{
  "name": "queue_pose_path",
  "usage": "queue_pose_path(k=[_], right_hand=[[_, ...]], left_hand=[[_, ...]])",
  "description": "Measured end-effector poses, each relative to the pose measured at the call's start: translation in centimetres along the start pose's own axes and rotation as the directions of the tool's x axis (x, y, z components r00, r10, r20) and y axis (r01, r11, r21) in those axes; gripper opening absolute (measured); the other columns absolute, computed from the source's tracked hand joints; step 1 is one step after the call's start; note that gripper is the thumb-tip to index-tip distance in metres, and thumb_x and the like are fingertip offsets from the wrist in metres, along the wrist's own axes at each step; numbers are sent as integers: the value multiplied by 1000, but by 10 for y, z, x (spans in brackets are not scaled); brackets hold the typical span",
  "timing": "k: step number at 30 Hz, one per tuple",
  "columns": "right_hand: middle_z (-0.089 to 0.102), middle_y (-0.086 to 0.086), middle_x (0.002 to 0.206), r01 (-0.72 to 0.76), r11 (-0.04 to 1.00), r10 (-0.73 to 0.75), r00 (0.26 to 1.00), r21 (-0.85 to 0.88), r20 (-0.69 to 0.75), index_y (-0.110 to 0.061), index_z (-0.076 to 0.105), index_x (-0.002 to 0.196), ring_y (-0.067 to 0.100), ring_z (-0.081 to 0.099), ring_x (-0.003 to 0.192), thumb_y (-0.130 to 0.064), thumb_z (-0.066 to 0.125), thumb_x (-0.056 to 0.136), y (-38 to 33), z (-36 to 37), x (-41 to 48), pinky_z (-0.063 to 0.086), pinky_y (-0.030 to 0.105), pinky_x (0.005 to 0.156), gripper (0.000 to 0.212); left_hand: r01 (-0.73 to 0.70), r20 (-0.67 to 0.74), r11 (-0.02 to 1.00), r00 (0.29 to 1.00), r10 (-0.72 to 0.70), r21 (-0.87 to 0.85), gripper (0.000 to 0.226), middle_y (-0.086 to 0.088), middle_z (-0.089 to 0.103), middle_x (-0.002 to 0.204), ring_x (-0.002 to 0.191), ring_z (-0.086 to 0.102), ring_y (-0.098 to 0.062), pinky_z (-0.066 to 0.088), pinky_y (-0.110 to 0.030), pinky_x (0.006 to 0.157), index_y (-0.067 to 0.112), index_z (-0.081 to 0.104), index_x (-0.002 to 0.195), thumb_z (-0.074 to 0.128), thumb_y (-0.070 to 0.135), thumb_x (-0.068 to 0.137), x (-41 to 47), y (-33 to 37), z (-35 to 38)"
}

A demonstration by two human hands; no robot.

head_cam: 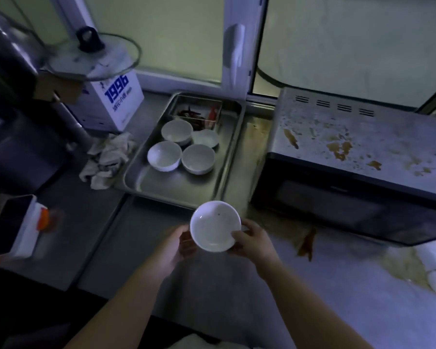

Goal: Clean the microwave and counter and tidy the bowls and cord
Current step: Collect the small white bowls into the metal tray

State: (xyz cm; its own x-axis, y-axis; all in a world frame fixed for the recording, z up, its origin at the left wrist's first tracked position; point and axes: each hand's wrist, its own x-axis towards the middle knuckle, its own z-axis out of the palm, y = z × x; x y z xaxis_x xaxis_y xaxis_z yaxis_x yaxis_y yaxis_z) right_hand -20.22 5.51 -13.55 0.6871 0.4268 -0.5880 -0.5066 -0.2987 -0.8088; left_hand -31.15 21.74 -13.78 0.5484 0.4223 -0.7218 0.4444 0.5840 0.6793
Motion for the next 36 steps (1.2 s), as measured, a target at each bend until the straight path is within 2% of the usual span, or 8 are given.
queue_pose_path(k=[4, 10, 13, 16, 20, 23, 29, 36], right_hand=[[64, 13, 90, 15, 999, -15, 1000, 30, 26, -10, 58, 124, 25, 67, 66, -5, 63, 89, -17, 60, 22, 60, 39, 66, 36], [68, 16, 85, 38, 999, -38, 999, 20, 26, -15, 56, 126, 25, 69, 70, -8, 67, 88, -33, 126, 56, 60, 40, 65, 40], [70, 17, 87, 35, 999, -35, 999, 9, -9, -23, 56, 119, 28, 70, 75, -11, 67, 88, -37, 148, 67, 60, 43, 69, 35], [68, 23, 95, 29, 1000, -29, 999, 11, -36, -15, 56, 125, 34, 70, 83, -10, 67, 88, -44, 169, 83, 60, 40, 70, 39], [62, 26, 106, -25, 993, 29, 999, 118, -40, -8, 54, 122, 32, 65, 71, -4, 59, 92, -57, 186, 106, 58, 33, 51, 31], [64, 25, 104, -49, 996, 54, 997, 79, -60, -12, 56, 118, 34, 67, 73, -6, 60, 91, -63, 192, 122, 59, 39, 57, 29], [68, 18, 102, -51, 997, 42, 987, -54, -154, -9, 59, 120, 38, 69, 88, -10, 67, 80, -59, 183, 147, 57, 55, 79, 41], [60, 25, 102, -108, 992, 118, 982, 71, -150, -1, 55, 114, 43, 64, 89, 9, 58, 87, -66, 175, 133, 58, 44, 64, 28]], left_hand=[[-9, -3, 998, 1000, 9, -58, 21, -7, 65, 74, 68, 62, -19, 49, -31, 67, 11, 65, 98, 48, 21, 92, 27, 35, -50], [-20, -6, 995, 1000, 19, -101, 25, -6, 71, 84, 76, 69, -20, 55, -33, 65, 10, 66, 109, 52, 23, 93, 65, 77, -99], [-43, -46, 991, 998, 38, -126, 16, -9, 70, 92, 82, 67, -22, 55, -34, 65, 14, 66, 100, 53, 22, 94, 73, 92, -107], [-60, -73, 995, 996, 54, -82, 13, -10, 68, 93, 84, 66, -23, 55, -36, 73, 17, 64, 96, 52, 22, 93, 89, 107, -118], [-84, -74, 996, 994, 83, -4, 14, -8, 69, 82, 75, 66, -24, 55, -35, 76, 16, 64, 92, 51, 20, 94, 107, 127, -129], [-123, -71, 991, 989, 127, 58, 14, -10, 72, 90, 76, 69, -25, 56, -37, 78, 16, 67, 99, 53, 18, 94, 121, 137, -134], [-109, -39, 984, 993, 116, 138, 9, -14, 71, 96, 76, 69, -28, 58, -35, 61, 10, 63, 101, 57, 11, 95, 141, 146, -129], [-77, -34, 962, 995, 89, 262, 4, -17, 70, 92, 72, 69, -26, 59, -34, 56, 8, 62, 91, 63, 5, 91, 155, 147, -115]])
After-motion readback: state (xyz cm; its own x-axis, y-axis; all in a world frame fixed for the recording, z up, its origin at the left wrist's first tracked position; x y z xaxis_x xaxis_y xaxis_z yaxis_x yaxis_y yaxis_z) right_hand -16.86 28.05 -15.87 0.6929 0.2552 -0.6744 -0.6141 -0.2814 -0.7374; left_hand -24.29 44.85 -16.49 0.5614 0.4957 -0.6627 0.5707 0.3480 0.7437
